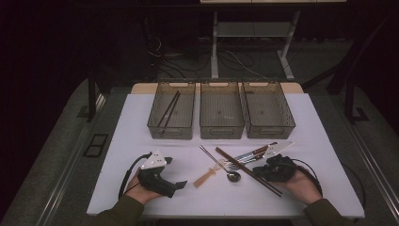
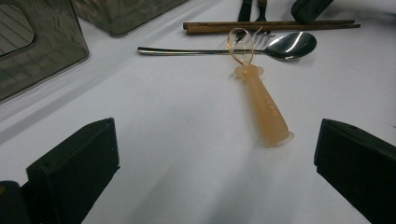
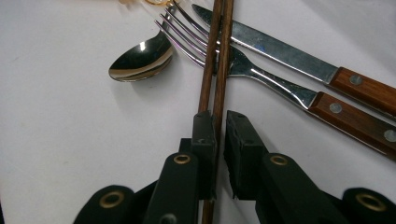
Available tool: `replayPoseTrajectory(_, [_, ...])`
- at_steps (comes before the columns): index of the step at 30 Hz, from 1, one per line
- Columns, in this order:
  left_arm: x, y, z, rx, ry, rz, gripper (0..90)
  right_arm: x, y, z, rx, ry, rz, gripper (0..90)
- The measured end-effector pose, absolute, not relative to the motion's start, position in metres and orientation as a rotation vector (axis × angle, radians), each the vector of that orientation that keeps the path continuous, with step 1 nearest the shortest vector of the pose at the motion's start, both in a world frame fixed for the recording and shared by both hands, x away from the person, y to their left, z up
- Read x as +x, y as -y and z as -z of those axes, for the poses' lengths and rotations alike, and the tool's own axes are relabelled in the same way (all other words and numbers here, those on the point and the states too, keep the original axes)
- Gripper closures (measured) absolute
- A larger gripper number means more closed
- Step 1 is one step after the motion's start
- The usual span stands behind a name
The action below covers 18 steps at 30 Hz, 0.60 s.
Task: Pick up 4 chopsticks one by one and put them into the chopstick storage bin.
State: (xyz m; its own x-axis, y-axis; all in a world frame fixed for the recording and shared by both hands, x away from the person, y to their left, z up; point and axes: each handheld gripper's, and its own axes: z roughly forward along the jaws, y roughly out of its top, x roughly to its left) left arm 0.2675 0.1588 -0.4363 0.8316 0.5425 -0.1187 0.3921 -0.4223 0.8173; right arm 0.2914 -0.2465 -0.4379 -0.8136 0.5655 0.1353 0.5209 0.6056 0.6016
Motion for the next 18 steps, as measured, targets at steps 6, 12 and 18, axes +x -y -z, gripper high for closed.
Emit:
replayPoseTrajectory(6, [0.2675,-0.1588,0.4363,2.067,-0.684,-0.202,0.0,0.2911,0.2454,0.4399,0.922,-2.751,-0.970,81.9])
replayPoseTrajectory(12, [0.2674,-0.1588,0.4364,2.069,-0.683,-0.202,0.0,0.2893,0.2437,0.4398,0.913,-2.740,-0.946,83.9])
replayPoseTrajectory(18, [0.2676,-0.1586,0.4366,2.072,-0.684,-0.202,0.0,0.2884,0.2432,0.4398,0.932,-2.730,-0.938,84.8])
